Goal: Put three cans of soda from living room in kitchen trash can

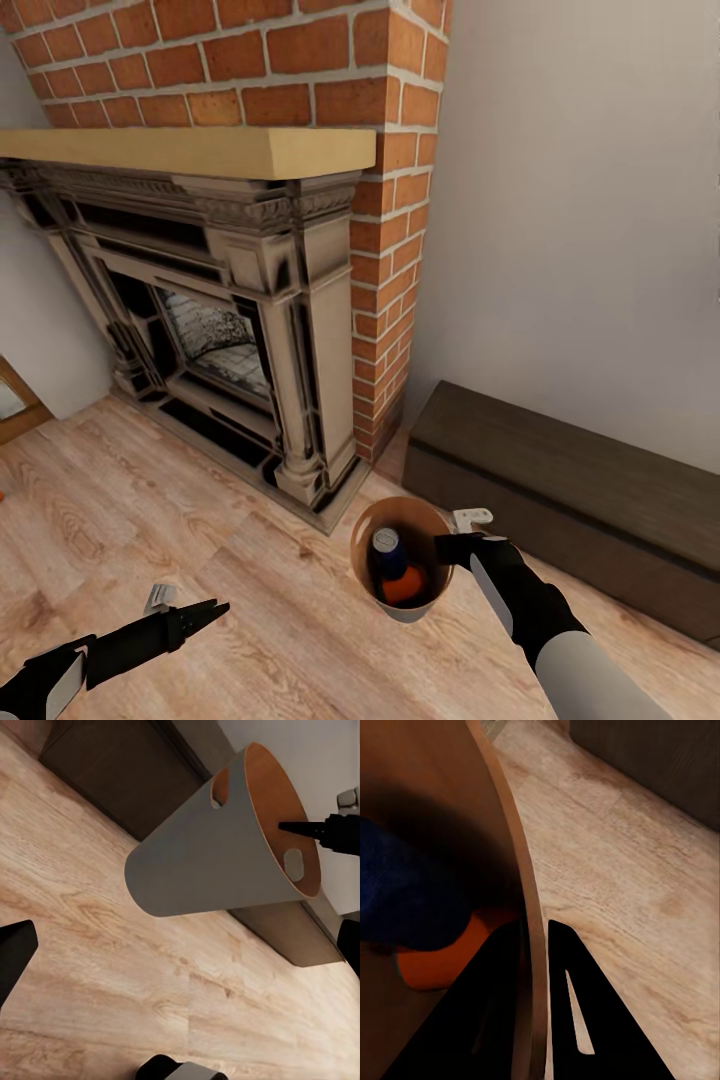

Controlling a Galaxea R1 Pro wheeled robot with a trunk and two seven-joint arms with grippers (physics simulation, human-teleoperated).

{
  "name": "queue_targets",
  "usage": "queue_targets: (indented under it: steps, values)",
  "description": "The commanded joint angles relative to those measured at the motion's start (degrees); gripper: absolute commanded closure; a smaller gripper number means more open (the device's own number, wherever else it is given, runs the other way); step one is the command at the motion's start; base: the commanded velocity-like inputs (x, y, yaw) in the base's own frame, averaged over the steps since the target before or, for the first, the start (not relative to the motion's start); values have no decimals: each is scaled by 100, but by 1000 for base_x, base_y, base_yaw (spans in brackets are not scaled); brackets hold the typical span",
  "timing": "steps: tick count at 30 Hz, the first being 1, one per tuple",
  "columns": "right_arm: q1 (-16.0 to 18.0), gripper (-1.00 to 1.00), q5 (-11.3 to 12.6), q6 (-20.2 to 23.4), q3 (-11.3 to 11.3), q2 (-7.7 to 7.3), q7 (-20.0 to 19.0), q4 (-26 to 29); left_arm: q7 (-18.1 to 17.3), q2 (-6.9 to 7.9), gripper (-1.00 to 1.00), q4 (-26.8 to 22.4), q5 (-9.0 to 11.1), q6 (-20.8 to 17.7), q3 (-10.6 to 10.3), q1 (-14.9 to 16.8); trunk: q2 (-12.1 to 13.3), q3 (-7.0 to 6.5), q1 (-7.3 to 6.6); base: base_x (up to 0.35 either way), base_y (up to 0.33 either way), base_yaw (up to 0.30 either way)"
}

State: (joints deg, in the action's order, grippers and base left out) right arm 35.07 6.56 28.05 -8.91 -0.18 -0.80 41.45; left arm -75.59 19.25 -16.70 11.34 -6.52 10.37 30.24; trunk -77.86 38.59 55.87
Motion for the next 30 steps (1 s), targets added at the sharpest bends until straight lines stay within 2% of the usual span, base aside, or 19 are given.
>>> queue_targets:
  steps: [1, 18, 30]
  values:
    - [1, 100, 47, -1, 3, 1, -34, 3, 0, 0, -100, 0, 0, 1, 0, 0, 0, -10, 0, 0, 0, 0]
    - [3, 100, 47, -2, 3, 4, -34, 3, -2, 0, -100, 0, 0, 2, 0, 0, 0, -168, 0, 0, 2, 0]
    - [4, 100, 47, 16, 3, 4, -34, 3, -29, 0, -100, 0, 0, 1, 0, 0, 0, -178, 0, 0, 256, 0]
